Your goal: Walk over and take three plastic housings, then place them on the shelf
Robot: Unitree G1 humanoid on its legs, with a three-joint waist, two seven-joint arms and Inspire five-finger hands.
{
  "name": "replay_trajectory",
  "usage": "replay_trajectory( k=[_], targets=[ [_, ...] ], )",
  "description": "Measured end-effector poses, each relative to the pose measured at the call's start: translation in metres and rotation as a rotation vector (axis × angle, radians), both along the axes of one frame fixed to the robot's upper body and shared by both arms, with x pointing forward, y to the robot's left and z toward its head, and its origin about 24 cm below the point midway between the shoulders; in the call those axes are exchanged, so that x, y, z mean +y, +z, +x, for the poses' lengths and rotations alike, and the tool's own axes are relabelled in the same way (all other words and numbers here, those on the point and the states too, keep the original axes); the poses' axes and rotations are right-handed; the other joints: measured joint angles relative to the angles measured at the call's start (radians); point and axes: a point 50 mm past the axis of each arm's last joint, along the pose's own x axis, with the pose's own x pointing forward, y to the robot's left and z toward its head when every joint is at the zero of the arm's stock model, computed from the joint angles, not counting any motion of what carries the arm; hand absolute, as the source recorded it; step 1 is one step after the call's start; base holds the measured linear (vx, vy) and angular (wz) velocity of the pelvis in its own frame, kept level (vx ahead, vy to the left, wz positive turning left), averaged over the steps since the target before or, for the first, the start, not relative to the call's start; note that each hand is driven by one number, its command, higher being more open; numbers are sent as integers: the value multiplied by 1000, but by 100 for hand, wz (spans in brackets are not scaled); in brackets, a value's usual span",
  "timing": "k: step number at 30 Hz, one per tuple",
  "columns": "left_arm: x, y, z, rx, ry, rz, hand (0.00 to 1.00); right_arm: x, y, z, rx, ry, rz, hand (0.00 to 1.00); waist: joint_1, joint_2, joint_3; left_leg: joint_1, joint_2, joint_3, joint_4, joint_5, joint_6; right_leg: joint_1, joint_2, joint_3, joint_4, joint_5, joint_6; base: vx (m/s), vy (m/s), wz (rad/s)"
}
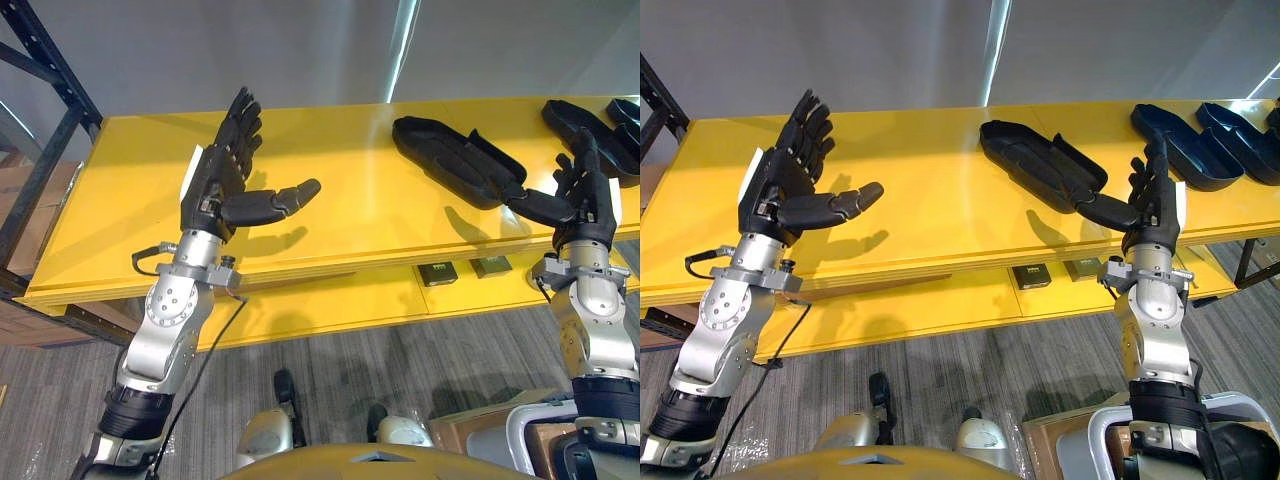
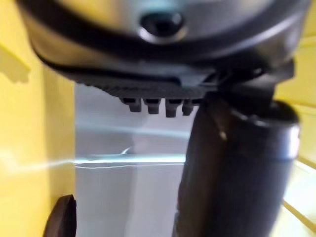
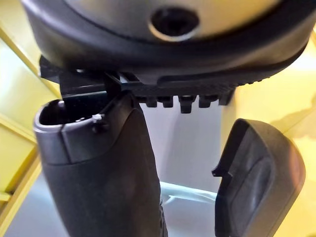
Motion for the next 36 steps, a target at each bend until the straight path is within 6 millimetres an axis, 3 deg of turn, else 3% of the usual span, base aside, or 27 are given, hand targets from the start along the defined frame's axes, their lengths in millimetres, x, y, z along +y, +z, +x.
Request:
replay_trajectory(
  k=[4, 6, 8, 12, 15, 20, 26, 36],
  targets=[
    [-10, 20, 11, -60, -37, 17, 100, -8, 7, 19, -19, -14, 77, 100, 3, -27, 67, -33, 6, -5, 3, 10, -2, -36, 8, 7, 17, 1, 0, -18, 3, 3],
    [-10, 24, 17, -64, -37, 24, 100, -15, 13, 25, -21, -34, 87, 100, 10, -28, 94, -56, 11, -10, 3, 16, -2, -57, 13, 7, 17, 3, -2, -28, -5, 5],
    [-8, 25, 25, -52, -24, 48, 100, -23, 27, 34, -50, -71, 102, 100, 27, -30, 142, -75, 18, -16, 13, 23, -7, -70, 21, 6, 18, 8, -10, -13, -14, 4],
    [1, 22, 31, -28, 8, 87, 100, -32, 53, 42, -105, -110, 103, 100, 35, -33, 187, -112, 26, -28, 26, 25, -7, -96, 30, -10, 27, 9, -14, 21, -32, 12],
    [4, 23, 36, -16, 8, 61, 100, -41, 71, 48, -150, -167, 145, 100, 60, -32, 222, -125, 28, -35, 42, 26, -4, -104, 31, -13, 42, -1, -30, 59, -29, 10],
    [4, 23, 35, -18, 0, 56, 100, -43, 79, 51, -183, -201, 204, 100, 62, -30, 223, -137, 29, -53, 48, 14, -19, -111, 33, -17, 56, -15, -48, 44, -17, 11],
    [4, 25, 35, -25, -25, 28, 100, -52, 90, 52, -163, -181, 178, 100, 66, -7, 237, -155, 29, -58, 47, 13, -20, -146, 29, -19, 100, -42, -44, 3, -4, 2],
    [6, 24, 35, -44, -41, 36, 100, -67, 102, 48, -99, -116, 119, 100, 66, -2, 243, -152, 29, -60, 40, 18, -21, -156, 25, -23, 124, -57, -44, 14, -5, 1]
  ],
)
